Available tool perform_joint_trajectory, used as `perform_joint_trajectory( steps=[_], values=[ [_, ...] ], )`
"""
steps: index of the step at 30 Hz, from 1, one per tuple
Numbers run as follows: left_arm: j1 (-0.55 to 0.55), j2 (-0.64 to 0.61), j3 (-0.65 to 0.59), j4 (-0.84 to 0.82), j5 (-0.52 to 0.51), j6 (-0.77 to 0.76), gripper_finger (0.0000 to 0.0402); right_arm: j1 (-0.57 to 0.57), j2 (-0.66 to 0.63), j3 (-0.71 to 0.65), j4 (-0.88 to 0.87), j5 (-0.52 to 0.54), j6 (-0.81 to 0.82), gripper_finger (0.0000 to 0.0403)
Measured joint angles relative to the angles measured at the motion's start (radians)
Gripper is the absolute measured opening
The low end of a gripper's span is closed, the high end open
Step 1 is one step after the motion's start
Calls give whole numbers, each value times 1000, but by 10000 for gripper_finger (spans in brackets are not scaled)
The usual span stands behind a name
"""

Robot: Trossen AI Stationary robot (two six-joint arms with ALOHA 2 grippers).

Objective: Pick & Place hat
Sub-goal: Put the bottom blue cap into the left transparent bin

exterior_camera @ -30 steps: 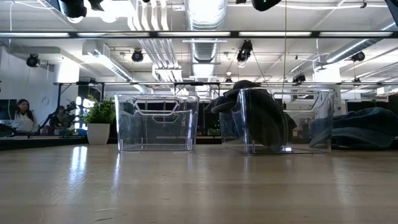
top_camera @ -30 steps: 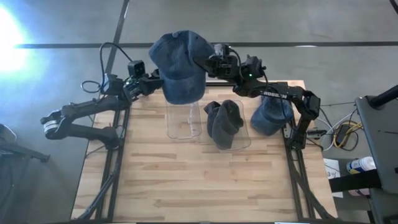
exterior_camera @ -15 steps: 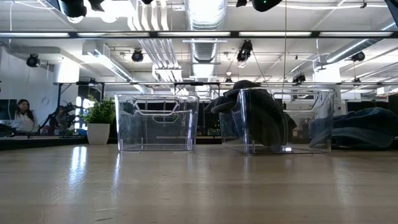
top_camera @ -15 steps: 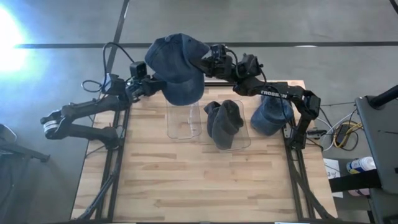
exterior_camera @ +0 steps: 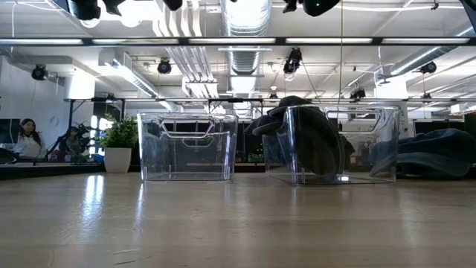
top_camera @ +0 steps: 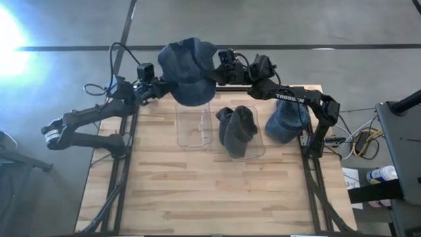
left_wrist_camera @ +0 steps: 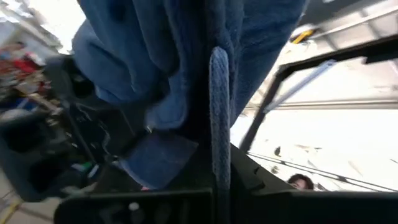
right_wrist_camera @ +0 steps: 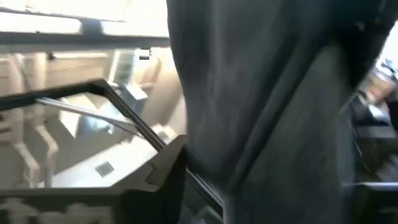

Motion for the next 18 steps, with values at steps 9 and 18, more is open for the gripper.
perform_joint_trajectory(
  steps=[9,18],
  values=[
    [98,-99,0,-249,-4,78,6,-70,-125,-196,-183,-17,-102,215],
    [132,-112,-77,-507,-6,155,5,-80,-434,-544,-502,145,-178,265]
  ],
)
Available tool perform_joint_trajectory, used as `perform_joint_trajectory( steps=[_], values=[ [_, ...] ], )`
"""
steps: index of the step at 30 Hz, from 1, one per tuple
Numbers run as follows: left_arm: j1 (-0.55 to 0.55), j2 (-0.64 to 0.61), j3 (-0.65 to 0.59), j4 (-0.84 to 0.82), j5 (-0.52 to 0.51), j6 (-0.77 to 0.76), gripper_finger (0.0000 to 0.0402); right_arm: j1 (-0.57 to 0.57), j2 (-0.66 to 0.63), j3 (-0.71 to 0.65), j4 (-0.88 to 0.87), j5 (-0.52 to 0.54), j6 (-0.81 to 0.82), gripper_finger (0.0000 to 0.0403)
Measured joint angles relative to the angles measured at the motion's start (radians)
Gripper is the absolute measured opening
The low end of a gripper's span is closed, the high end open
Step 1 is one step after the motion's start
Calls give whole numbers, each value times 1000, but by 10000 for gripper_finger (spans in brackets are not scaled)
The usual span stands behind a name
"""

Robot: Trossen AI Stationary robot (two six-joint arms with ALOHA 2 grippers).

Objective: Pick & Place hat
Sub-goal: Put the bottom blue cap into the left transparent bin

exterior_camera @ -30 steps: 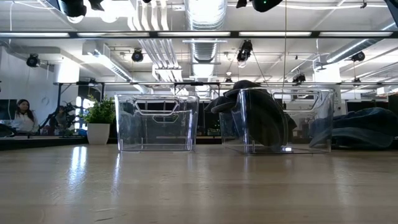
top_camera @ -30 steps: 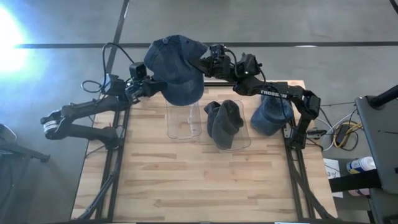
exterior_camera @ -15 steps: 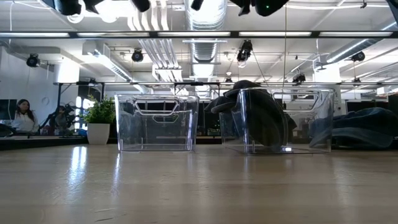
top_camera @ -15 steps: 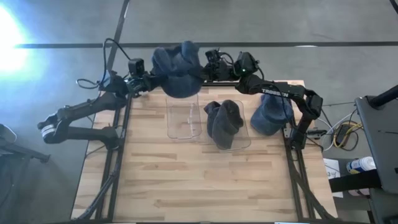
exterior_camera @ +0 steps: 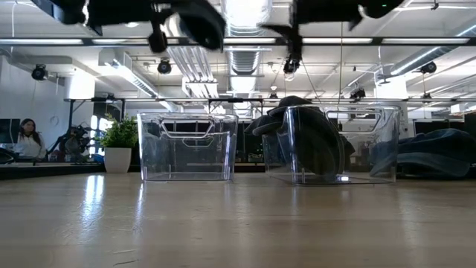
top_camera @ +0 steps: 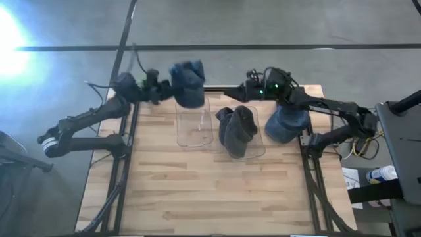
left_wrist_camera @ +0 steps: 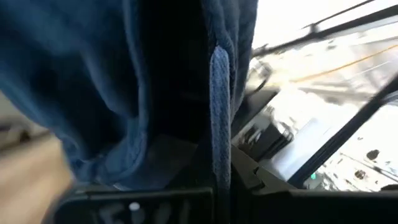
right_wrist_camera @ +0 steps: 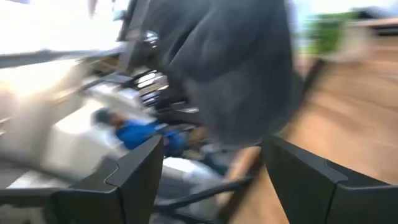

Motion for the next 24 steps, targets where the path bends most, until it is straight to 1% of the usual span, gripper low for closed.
perform_joint_trajectory(
  steps=[2,4,8,10,11,14,16,20,24],
  values=[
    [-1,16,-55,3,4,-13,5,16,-66,-65,-93,74,-11,269],
    [0,28,-111,30,1,-45,5,35,-124,-122,-141,124,-9,269],
    [-17,38,-246,172,-4,-159,5,68,-219,-212,-142,187,4,266],
    [-39,32,-318,252,-6,-198,5,79,-250,-247,-147,224,7,264],
    [-47,27,-353,266,-16,-212,5,83,-264,-260,-147,240,8,262],
    [-78,30,-458,315,-63,-227,5,87,-300,-282,-146,244,18,259],
    [-98,31,-499,363,-76,-220,5,87,-308,-286,-157,244,21,258],
    [-115,40,-549,366,-125,-205,5,86,-310,-287,-161,264,29,258],
    [-138,86,-558,375,-132,-183,5,86,-294,-287,-170,263,39,256]
  ],
)
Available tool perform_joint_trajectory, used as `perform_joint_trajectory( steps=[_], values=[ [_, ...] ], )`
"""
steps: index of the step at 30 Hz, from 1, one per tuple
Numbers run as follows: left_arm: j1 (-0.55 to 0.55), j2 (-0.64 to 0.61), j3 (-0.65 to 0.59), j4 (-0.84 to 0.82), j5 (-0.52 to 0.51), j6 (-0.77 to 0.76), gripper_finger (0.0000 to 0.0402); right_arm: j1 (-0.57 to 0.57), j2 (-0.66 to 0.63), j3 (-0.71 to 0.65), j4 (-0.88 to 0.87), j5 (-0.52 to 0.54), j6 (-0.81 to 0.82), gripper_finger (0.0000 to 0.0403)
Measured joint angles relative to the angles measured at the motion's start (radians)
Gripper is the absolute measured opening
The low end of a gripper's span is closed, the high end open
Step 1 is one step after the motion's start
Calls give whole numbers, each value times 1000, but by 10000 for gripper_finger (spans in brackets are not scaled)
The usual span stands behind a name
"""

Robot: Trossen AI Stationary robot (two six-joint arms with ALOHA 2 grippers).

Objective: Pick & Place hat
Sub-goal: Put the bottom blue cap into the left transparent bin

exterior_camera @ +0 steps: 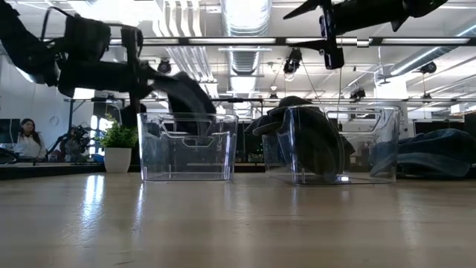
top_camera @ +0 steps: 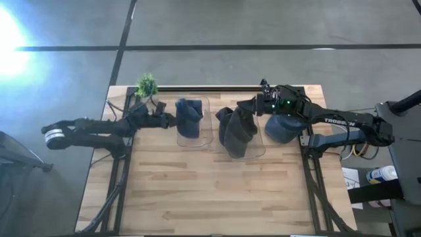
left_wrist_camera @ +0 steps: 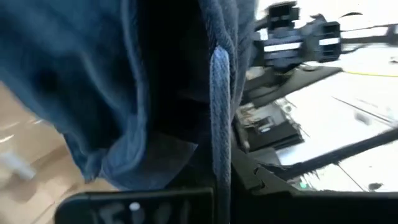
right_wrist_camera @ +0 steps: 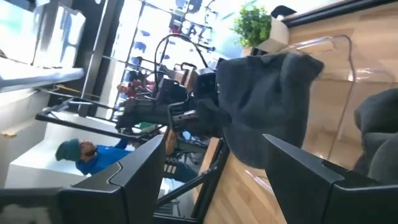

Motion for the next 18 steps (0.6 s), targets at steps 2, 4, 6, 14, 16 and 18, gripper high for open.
perform_joint_trajectory(
  steps=[2,4,6,14,16,18],
  values=[
    [-15,45,3,-4,-11,9,5,0,11,0,-2,0,6,256],
    [-30,94,21,-5,-16,36,5,0,19,0,-2,0,15,256],
    [-33,150,41,9,-38,58,5,0,26,0,-1,-1,16,256],
    [-32,368,67,162,-74,24,5,0,27,0,-4,-13,5,256],
    [-32,402,66,174,-86,17,5,0,26,0,-3,-15,12,256],
    [-33,428,65,183,-86,18,5,0,25,0,-3,-20,13,256]
  ],
)
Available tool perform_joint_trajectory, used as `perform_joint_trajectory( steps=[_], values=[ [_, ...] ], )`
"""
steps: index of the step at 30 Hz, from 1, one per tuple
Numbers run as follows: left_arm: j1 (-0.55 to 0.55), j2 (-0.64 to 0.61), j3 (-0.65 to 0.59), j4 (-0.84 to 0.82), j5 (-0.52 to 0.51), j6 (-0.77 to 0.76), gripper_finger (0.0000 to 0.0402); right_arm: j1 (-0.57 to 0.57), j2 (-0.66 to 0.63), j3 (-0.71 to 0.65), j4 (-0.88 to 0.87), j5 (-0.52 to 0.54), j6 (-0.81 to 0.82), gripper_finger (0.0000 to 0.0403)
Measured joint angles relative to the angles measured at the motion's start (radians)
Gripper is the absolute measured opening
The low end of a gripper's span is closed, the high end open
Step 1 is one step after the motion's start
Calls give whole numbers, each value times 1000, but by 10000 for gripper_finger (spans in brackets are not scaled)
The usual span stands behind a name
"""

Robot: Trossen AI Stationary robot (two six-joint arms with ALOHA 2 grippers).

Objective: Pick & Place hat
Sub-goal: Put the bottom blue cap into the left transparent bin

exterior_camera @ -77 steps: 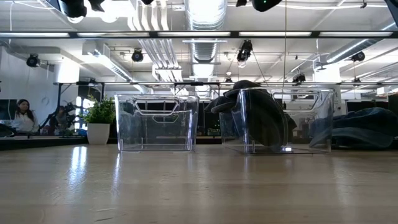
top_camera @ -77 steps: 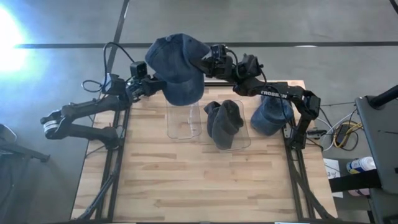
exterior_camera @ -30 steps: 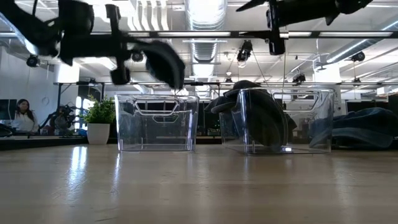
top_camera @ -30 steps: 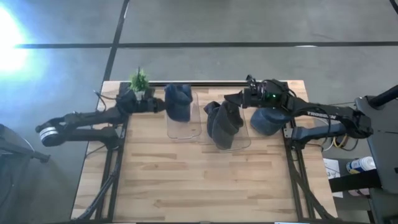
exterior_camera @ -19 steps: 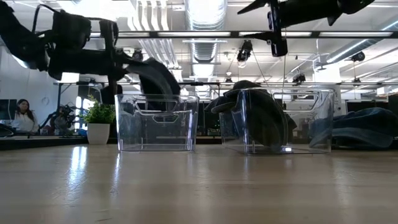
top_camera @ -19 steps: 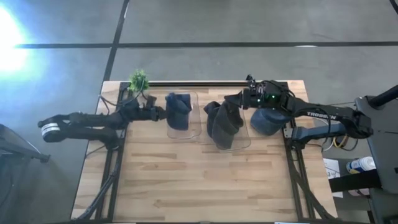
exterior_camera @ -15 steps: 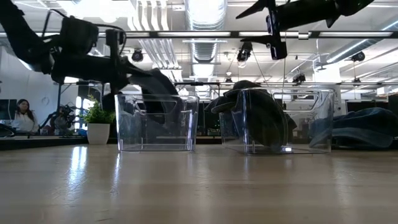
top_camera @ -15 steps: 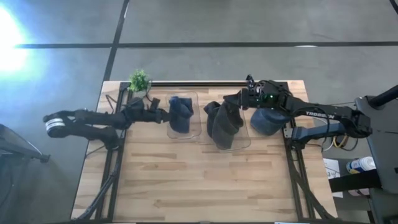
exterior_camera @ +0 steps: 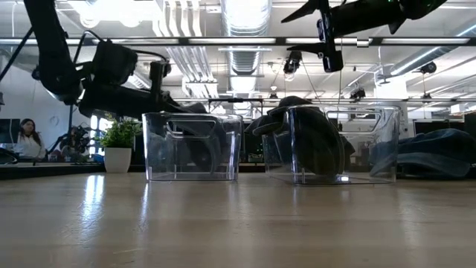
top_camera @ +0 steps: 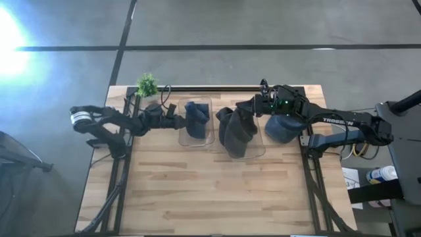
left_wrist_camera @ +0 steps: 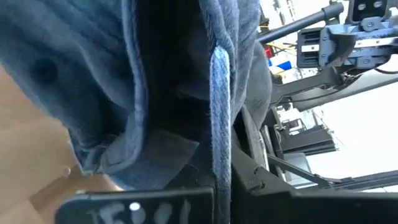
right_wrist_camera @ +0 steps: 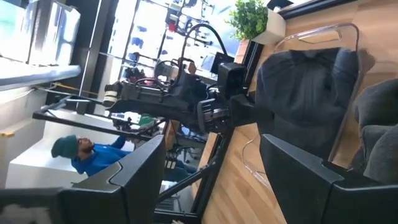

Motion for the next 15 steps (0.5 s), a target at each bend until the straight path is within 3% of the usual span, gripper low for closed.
perform_joint_trajectory(
  steps=[7,15],
  values=[
    [0,-1,-1,-45,-11,8,25,0,1,0,-1,-5,6,256],
    [0,-115,-4,-239,-67,10,55,0,-2,0,-1,-9,15,256]
  ],
)
